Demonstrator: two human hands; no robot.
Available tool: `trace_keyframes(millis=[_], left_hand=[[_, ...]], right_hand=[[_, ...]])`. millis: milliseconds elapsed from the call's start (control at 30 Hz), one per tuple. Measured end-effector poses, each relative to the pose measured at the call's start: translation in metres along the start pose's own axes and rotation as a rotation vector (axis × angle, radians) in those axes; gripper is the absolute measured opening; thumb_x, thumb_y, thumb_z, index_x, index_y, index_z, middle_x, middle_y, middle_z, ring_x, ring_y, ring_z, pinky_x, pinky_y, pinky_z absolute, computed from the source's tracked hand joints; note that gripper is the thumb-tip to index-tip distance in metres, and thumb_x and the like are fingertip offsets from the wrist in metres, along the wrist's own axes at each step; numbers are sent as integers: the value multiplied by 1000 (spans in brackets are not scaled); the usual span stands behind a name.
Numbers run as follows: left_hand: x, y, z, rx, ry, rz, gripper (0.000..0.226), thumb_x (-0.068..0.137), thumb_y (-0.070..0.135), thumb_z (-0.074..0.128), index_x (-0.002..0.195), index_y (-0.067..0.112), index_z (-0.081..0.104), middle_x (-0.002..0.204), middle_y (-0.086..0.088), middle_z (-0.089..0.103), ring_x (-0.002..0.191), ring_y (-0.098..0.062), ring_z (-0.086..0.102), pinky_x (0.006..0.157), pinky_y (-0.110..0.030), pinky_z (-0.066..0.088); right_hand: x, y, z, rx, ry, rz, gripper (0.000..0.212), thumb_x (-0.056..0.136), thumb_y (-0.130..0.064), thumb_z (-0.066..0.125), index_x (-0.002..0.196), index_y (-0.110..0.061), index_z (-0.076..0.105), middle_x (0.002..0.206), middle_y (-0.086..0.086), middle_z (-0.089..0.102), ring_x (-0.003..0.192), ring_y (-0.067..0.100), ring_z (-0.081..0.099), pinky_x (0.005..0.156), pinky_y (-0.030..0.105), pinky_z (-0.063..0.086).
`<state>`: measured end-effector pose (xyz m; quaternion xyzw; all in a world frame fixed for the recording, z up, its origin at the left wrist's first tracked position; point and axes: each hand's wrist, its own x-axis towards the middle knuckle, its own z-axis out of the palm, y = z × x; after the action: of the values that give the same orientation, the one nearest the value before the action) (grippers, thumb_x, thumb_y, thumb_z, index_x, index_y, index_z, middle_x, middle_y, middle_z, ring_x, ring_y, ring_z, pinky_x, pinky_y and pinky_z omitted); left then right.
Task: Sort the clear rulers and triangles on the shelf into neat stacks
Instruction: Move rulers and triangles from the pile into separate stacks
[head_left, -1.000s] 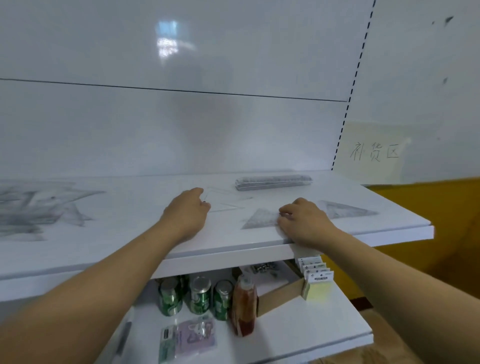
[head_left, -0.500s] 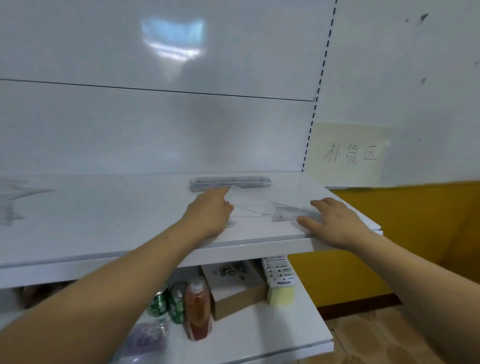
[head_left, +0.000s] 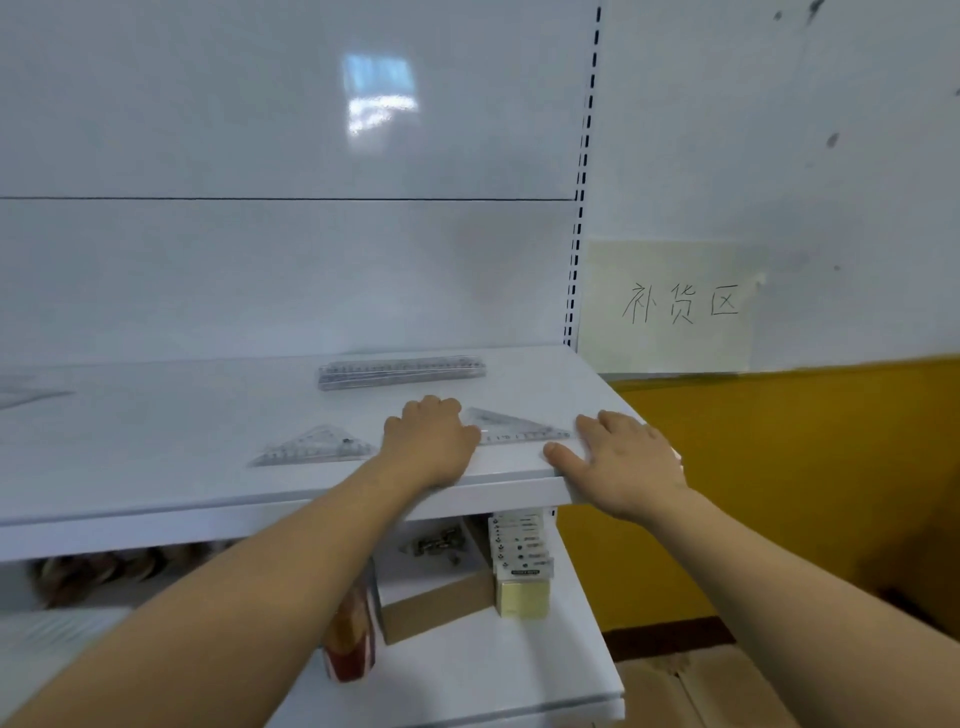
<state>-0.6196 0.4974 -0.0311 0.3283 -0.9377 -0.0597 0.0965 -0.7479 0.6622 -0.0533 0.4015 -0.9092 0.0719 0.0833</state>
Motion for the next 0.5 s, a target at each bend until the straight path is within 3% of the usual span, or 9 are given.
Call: trace_keyframes(millis=[100,267,400,500], left_hand=[[-5,-2,-1,-103,-2,45,56,89,55,43,137,25,42,137,-2,49,124,-26,42,99,-42,36],[-11,1,-2,-236,36,82,38,91,39,54,123,22,58,121,-3,59,112,-22,53,96,-41,45],[-14,3,-2,-239,37,82,36,93,34,51,126,23,55,122,-1,59,111,-21,52,96,-40,44],[-15,-1,-8,-171,2,98,45,92,37,51,136,25,45,135,-1,52,123,-24,44,101,-42,40]], right_hand=[[-1,0,2,9,19,-7,71,86,-71,14,138,-28,38,140,6,44,131,25,36,107,43,28],[-3,0,-1,17,20,-1,72,88,-69,17,142,-25,35,145,7,39,135,25,32,110,44,24],[-2,-1,-5,30,-3,8,75,85,-72,20,138,-22,38,141,6,44,130,26,39,106,44,30],[2,-3,-17,88,-69,28,78,85,-73,25,142,-20,32,145,7,41,130,28,39,103,45,33]])
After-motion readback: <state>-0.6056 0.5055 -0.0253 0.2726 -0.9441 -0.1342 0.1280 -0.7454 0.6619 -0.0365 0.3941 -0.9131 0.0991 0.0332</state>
